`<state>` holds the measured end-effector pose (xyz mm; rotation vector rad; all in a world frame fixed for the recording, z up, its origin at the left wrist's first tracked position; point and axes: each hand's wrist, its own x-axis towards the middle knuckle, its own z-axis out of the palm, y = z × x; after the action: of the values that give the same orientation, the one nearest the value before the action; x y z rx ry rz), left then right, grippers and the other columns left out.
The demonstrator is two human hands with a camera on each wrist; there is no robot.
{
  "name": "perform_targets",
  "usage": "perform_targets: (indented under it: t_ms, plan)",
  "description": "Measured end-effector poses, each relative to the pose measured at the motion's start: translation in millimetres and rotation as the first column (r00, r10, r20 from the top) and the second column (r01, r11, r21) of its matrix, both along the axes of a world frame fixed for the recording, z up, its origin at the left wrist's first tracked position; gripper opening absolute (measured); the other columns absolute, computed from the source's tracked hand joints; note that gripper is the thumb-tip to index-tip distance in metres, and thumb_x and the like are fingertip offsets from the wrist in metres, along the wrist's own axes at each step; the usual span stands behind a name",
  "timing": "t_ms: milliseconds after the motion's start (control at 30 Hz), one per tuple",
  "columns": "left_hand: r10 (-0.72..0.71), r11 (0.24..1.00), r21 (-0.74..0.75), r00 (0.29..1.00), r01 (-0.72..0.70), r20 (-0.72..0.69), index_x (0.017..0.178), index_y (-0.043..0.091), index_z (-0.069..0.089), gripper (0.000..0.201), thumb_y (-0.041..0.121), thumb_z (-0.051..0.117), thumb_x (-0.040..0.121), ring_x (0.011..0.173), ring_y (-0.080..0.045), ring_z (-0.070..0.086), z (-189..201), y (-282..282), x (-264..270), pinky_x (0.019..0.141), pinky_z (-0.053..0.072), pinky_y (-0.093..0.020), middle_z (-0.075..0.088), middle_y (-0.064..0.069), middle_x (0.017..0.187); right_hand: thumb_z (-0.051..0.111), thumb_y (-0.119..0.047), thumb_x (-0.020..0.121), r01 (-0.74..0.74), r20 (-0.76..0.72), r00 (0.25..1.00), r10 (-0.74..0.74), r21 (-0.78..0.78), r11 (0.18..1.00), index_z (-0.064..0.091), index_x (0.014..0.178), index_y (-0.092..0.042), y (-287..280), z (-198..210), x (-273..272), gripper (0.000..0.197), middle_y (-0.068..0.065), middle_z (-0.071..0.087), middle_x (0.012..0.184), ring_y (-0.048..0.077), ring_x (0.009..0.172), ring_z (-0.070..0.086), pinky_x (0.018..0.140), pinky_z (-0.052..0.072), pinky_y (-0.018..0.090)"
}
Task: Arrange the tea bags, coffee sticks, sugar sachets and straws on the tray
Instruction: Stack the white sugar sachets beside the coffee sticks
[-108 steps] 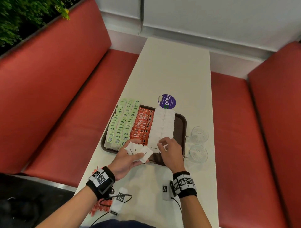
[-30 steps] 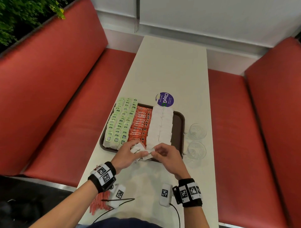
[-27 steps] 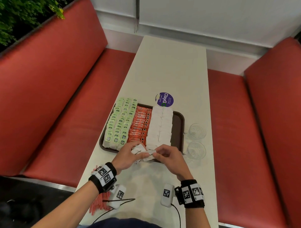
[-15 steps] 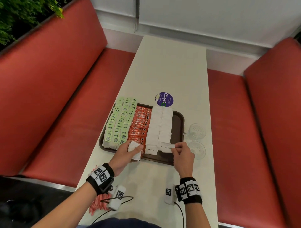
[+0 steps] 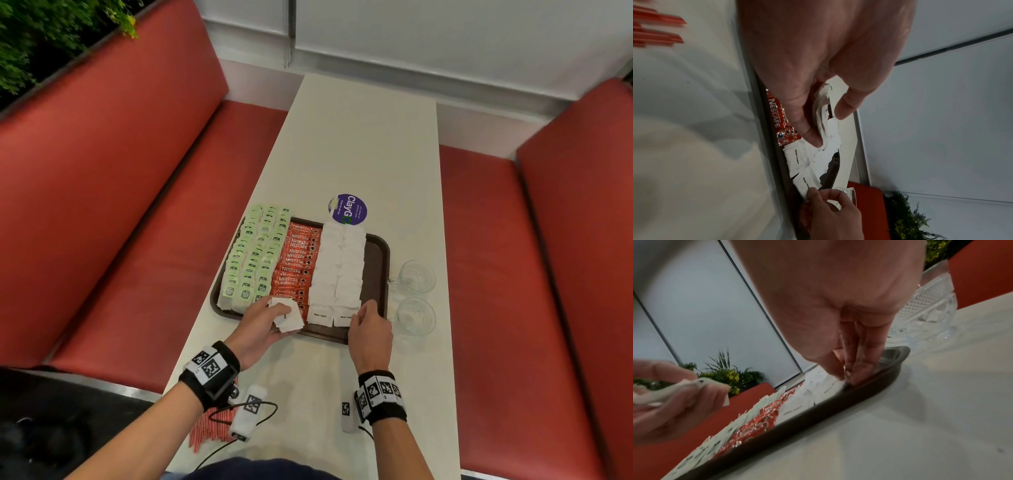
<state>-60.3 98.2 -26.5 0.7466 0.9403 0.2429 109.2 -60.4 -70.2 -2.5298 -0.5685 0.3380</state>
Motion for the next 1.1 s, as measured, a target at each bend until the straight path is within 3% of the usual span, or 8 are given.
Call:
perform_targets:
  t_ms: [233,433,567,633,700,800,967,1100]
  plan:
    - [-0.053,0.998,0.018,0.998,0.053,0.022,0.135,0.007,0.064,0.041,-0.01,0.057,0.099,0.123,-0.036,0.07,4,-1,-1,0.089,0.064,-0.039,0.074,-0.018,0.131,0.055,-0.014,0.105,-0.037,0.085,0.995,0.045,-0.095,0.995,0.047,0.096,-0.016,2,-10,-4,0.011,0.001,0.058,0.077,0.024,0.068,0.053,0.056,0.037,0.036]
    - [-0.068,0.996,0.061,0.996,0.065,0.054,0.134,0.004,0.061,0.043,-0.019,0.062,0.097,0.119,-0.038,0.072,5,-5,0,0.089,0.065,-0.042,0.07,-0.023,0.13,0.059,-0.024,0.105,-0.062,0.119,0.989,0.085,-0.18,0.982,0.051,0.102,-0.019,2,-11,-4,0.01,0.001,0.059,0.084,0.026,0.075,0.056,0.057,0.039,0.035]
    - [-0.093,0.99,0.115,0.993,0.084,0.072,0.129,0.006,0.062,0.042,-0.015,0.071,0.093,0.116,-0.037,0.074,2,-7,-1,0.089,0.065,-0.047,0.072,-0.022,0.128,0.067,-0.034,0.103,-0.107,0.194,0.973,0.123,-0.092,0.99,0.059,0.105,-0.021,1,2,-6,0.015,-0.001,0.061,0.094,0.024,0.09,0.061,0.062,0.048,0.034]
    - [-0.128,0.977,0.177,0.991,0.119,0.045,0.125,0.008,0.063,0.04,-0.009,0.076,0.092,0.118,-0.038,0.073,-1,-8,-1,0.091,0.065,-0.052,0.073,-0.02,0.127,0.066,-0.039,0.105,-0.15,0.099,0.985,0.143,0.065,0.987,0.062,0.102,-0.026,4,12,-7,0.013,-0.007,0.063,0.093,0.015,0.087,0.063,0.067,0.051,0.032]
    - [-0.175,0.944,0.28,0.984,0.174,-0.023,0.119,0.014,0.066,0.038,-0.002,0.083,0.09,0.116,-0.037,0.073,-2,-8,0,0.092,0.064,-0.058,0.075,-0.016,0.122,0.067,-0.042,0.104,-0.148,-0.09,0.98,0.18,0.286,0.947,0.066,0.099,-0.032,9,29,-8,0.012,-0.013,0.069,0.093,0.006,0.083,0.066,0.07,0.052,0.022]
    - [-0.268,0.811,0.494,0.95,0.313,-0.161,0.111,0.029,0.069,0.039,0.019,0.094,0.083,0.112,-0.03,0.071,-1,-8,0,0.089,0.065,-0.051,0.073,-0.005,0.119,0.07,-0.044,0.103,-0.174,-0.304,0.893,0.333,0.45,0.876,0.074,0.107,-0.037,15,57,-10,0.009,-0.017,0.076,0.104,0.001,0.094,0.068,0.076,0.054,0.015]
    - [-0.362,0.705,0.567,0.903,0.426,-0.229,0.111,0.027,0.073,0.043,0.022,0.099,0.077,0.098,-0.022,0.07,0,-5,-1,0.072,0.067,-0.043,0.07,-0.003,0.115,0.08,-0.031,0.092,-0.451,-0.257,0.817,0.516,0.27,0.85,0.076,0.105,-0.035,14,57,-4,0.014,-0.015,0.076,0.093,0.005,0.085,0.069,0.078,0.056,0.019]
    - [-0.359,0.658,0.607,0.894,0.445,-0.267,0.11,0.032,0.074,0.04,0.028,0.098,0.078,0.112,-0.01,0.067,-1,-1,-6,0.088,0.061,-0.036,0.073,0.013,0.117,0.086,-0.029,0.09,-0.475,-0.335,0.798,0.501,0.162,0.865,0.073,0.095,-0.03,7,53,0,0.014,-0.009,0.077,0.087,0.005,0.081,0.072,0.081,0.06,0.024]
